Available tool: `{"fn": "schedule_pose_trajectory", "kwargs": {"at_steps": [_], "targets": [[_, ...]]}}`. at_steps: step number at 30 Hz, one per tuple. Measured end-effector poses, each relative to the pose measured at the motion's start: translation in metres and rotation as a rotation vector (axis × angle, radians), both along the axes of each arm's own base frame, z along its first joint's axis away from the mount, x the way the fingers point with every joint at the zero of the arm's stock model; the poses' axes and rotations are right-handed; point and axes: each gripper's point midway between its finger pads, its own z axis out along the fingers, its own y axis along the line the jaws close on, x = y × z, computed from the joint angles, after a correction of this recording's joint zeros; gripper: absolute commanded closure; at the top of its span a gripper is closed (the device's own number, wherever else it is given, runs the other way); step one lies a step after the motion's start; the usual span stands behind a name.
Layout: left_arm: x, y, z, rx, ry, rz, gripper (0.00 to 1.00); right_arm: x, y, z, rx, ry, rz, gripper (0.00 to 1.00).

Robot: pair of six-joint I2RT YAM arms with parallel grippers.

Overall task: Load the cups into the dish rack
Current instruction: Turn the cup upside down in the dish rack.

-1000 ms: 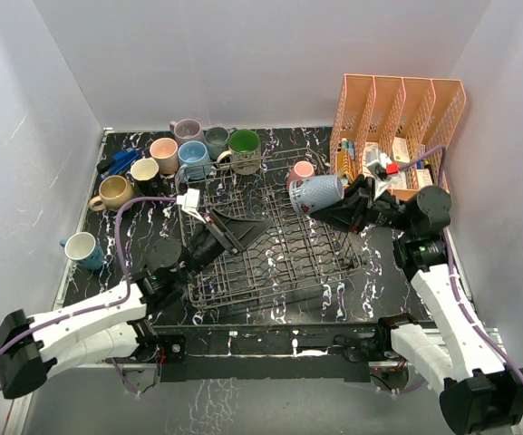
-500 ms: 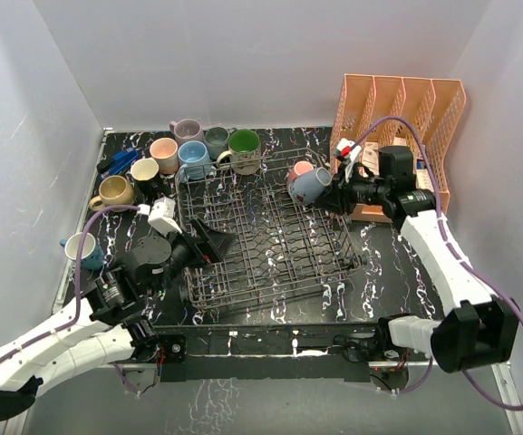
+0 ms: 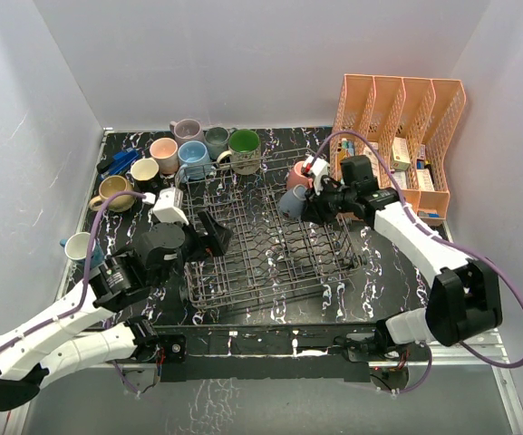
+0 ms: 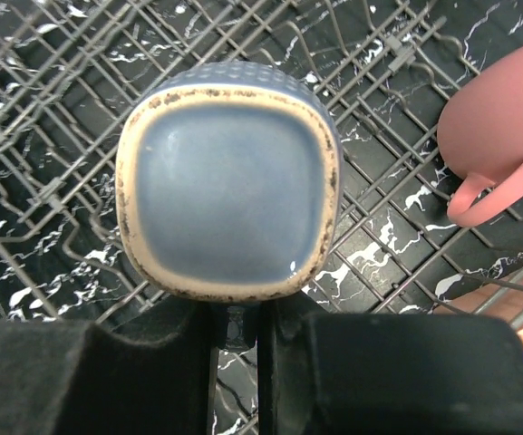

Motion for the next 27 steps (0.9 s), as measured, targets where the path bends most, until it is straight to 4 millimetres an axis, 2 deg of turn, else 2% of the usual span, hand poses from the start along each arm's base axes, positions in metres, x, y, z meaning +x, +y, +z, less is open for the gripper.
{"fn": "schedule_pose_trajectory", "kwargs": {"at_steps": [5, 10, 20, 27], "targets": [[0.003, -0.001, 0.009, 0.005, -0.011, 0.003, 0.11, 0.014, -0.002, -0.034, -0.058, 0.033, -0.071, 0.92], [0.002, 0.001, 0.011, -0.007, -0.018, 0.008, 0.11, 0.027, -0.008, -0.058, -0.114, 0.037, -0.14, 0.92], [-0.003, 0.008, 0.004, -0.029, -0.012, 0.019, 0.11, 0.054, -0.023, -0.089, -0.197, 0.022, -0.269, 0.92], [-0.008, 0.013, 0.002, -0.064, -0.011, 0.028, 0.11, 0.062, -0.037, -0.114, -0.274, 0.047, -0.342, 0.92]]}}
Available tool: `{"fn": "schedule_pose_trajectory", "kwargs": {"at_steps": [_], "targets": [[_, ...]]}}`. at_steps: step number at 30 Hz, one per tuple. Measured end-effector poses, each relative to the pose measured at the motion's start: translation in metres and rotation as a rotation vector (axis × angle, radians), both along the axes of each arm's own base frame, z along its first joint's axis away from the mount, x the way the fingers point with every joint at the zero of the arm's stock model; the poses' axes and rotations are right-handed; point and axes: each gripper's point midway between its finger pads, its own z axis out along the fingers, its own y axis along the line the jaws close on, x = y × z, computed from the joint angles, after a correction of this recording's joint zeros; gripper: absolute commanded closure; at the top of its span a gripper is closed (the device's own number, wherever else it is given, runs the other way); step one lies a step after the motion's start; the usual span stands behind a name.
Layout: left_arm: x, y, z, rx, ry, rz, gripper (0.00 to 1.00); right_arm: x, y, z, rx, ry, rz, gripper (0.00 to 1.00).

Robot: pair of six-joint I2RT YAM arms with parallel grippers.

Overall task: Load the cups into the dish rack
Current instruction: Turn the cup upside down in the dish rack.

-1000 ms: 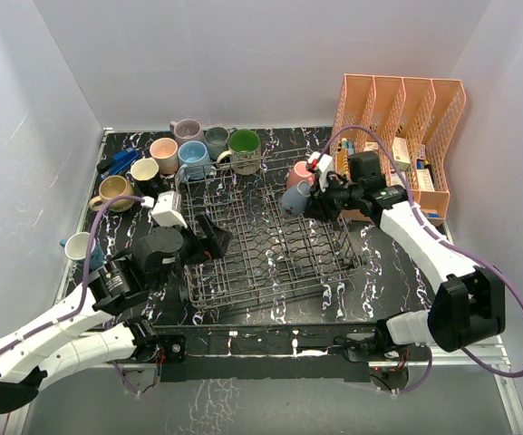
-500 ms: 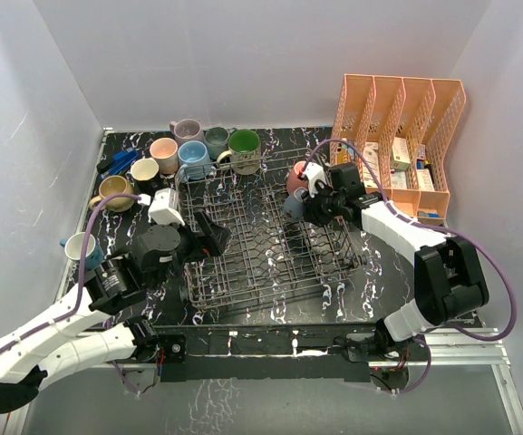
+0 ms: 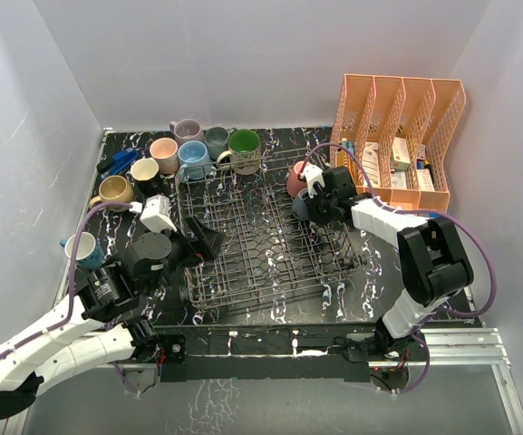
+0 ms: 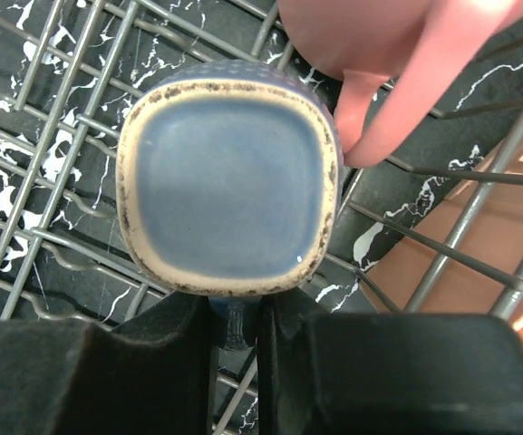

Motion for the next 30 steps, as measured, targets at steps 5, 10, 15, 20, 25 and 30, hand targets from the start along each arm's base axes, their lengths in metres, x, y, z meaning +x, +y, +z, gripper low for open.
{"fn": "schedule_pose_trajectory", "kwargs": {"at_steps": [5, 10, 15, 20, 25, 30], "targets": [[-0.002, 0.002, 0.003, -0.025, -0.005, 0.005, 0.11, 0.005, -0.005, 0.0, -0.017, -0.014, -0.03, 0.92], [-0.003, 0.003, -0.003, -0.017, 0.002, 0.004, 0.11, 0.007, -0.008, -0.005, -0.034, -0.01, -0.044, 0.92], [-0.002, 0.001, -0.007, -0.004, 0.011, 0.001, 0.11, 0.011, -0.012, -0.011, -0.037, -0.002, -0.057, 0.91], [-0.001, 0.0, -0.008, 0.002, 0.013, -0.001, 0.11, 0.013, -0.011, -0.011, -0.027, 0.002, -0.055, 0.89], [0.0, -0.002, -0.004, 0.013, 0.013, -0.008, 0.11, 0.014, -0.01, -0.01, -0.02, 0.004, -0.052, 0.88], [0.0, -0.004, 0.004, 0.005, 0.007, -0.014, 0.11, 0.014, -0.009, -0.01, -0.013, 0.009, -0.048, 0.85]]}}
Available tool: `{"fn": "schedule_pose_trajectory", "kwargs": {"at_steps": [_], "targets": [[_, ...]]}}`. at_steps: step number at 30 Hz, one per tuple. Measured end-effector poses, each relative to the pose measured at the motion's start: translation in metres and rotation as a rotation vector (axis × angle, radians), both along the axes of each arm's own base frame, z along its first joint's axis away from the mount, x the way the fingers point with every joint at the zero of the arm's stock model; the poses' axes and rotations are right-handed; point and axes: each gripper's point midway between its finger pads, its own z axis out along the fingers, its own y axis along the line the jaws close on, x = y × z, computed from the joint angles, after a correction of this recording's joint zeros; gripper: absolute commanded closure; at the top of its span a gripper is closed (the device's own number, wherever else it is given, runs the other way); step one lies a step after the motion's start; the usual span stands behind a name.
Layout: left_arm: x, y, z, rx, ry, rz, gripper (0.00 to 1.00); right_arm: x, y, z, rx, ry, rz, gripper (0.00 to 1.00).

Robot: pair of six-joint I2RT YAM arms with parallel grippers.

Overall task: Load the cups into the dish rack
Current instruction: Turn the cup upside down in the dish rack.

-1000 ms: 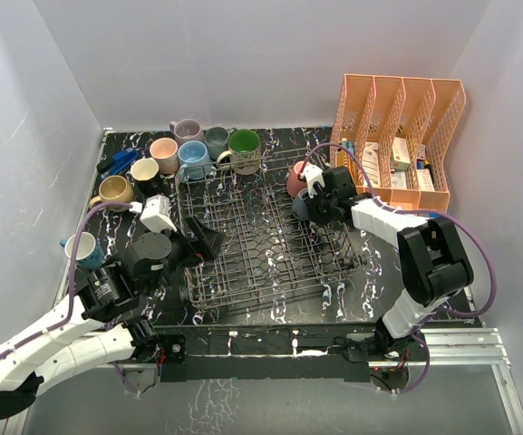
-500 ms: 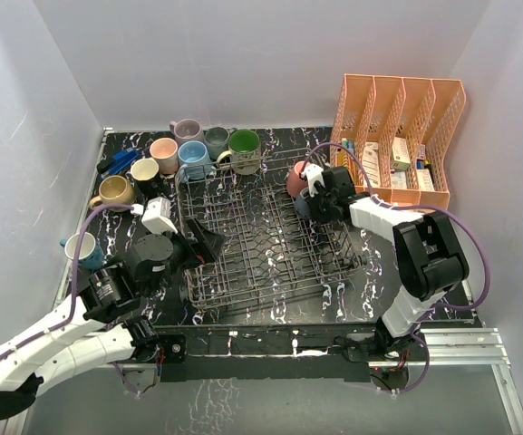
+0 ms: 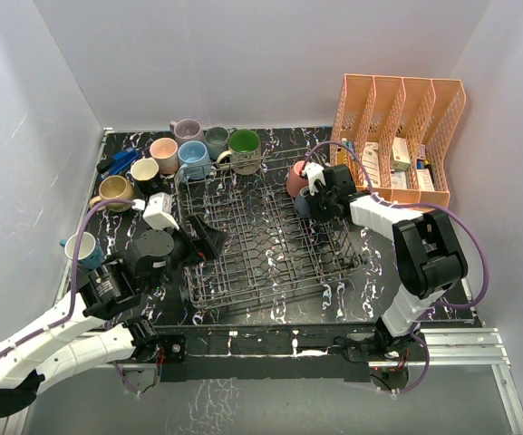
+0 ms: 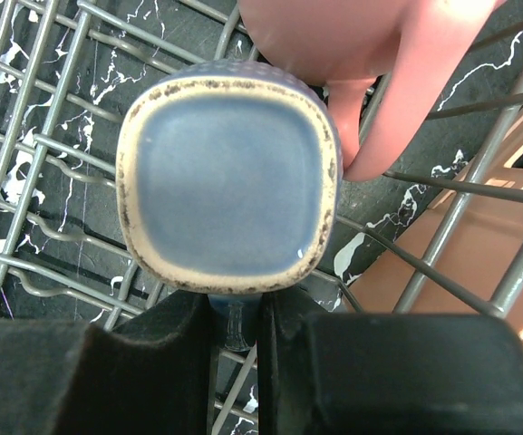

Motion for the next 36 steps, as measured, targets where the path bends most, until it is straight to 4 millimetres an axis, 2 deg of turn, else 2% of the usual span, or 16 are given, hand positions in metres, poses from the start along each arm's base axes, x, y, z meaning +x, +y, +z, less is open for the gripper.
{"fn": "schedule_pose_trajectory", "kwargs": {"at_steps": [9, 17, 19, 23, 29, 32, 36], "targets": [[-0.001, 0.001, 0.0, 0.012, 0.003, -0.003, 0.11, 0.002, -0.001, 0.0, 0.001, 0.004, -0.002, 0.83], [0.0, -0.002, -0.001, 0.021, 0.012, -0.014, 0.11, 0.001, -0.001, 0.0, -0.002, 0.007, 0.002, 0.77], [-0.001, -0.003, -0.001, 0.02, 0.013, -0.014, 0.11, 0.001, 0.0, 0.0, 0.0, 0.007, 0.004, 0.75], [-0.001, -0.003, -0.001, 0.019, 0.014, -0.018, 0.11, -0.001, 0.003, 0.0, 0.011, 0.015, 0.017, 0.59], [-0.002, -0.004, 0.004, 0.02, 0.012, -0.026, 0.11, -0.004, 0.008, 0.003, 0.026, 0.019, 0.044, 0.58], [-0.002, -0.006, 0.006, 0.025, 0.014, -0.033, 0.11, -0.004, 0.006, 0.013, 0.023, -0.002, 0.047, 0.58], [-0.001, -0.009, 0.005, 0.047, 0.022, -0.048, 0.11, 0.003, -0.009, 0.049, 0.036, -0.094, 0.015, 0.6]]}}
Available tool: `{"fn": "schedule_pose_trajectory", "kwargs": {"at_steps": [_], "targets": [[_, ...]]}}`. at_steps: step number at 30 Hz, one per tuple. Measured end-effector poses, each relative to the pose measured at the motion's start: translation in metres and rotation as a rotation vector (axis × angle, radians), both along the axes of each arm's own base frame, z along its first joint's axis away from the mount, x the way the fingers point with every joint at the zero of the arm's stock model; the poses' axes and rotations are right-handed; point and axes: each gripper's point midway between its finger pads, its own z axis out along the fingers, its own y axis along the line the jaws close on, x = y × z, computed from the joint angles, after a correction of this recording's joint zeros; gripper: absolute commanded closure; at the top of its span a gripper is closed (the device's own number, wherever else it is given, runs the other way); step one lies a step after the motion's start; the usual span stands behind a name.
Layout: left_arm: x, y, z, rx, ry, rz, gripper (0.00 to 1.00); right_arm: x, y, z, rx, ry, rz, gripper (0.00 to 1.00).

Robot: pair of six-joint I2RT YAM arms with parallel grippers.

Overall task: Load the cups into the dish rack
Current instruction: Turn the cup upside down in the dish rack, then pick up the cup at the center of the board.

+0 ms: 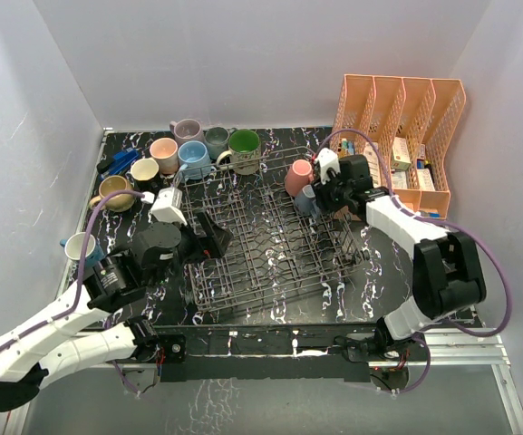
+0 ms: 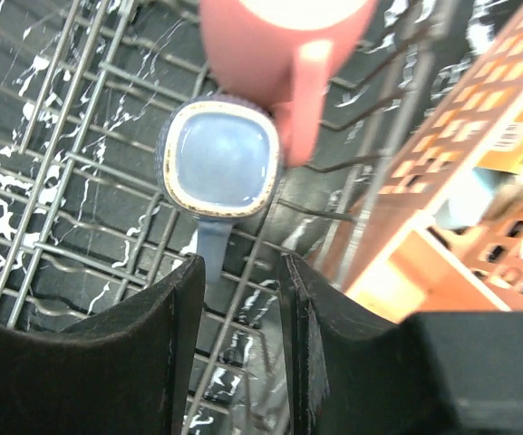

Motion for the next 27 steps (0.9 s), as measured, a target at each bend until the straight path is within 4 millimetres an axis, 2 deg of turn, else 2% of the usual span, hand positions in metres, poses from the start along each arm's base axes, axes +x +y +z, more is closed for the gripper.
{"fn": "schedule_pose_trajectory", "kwargs": {"at_steps": [4, 14, 20, 27], "targets": [[0.001, -0.003, -0.001, 0.025, 0.007, -0.011, 0.11, 0.007, -0.011, 0.025, 0.011, -0.075, -0.032, 0.62], [0.001, -0.004, 0.006, 0.052, -0.001, -0.029, 0.1, 0.001, -0.016, 0.028, 0.054, -0.06, 0.008, 0.61], [0.003, -0.001, 0.013, 0.111, -0.006, -0.039, 0.1, -0.033, -0.008, 0.053, 0.221, -0.062, 0.151, 0.6], [0.014, -0.002, 0.031, 0.229, -0.024, -0.046, 0.08, -0.08, 0.007, 0.099, 0.402, -0.144, 0.342, 0.59]]}}
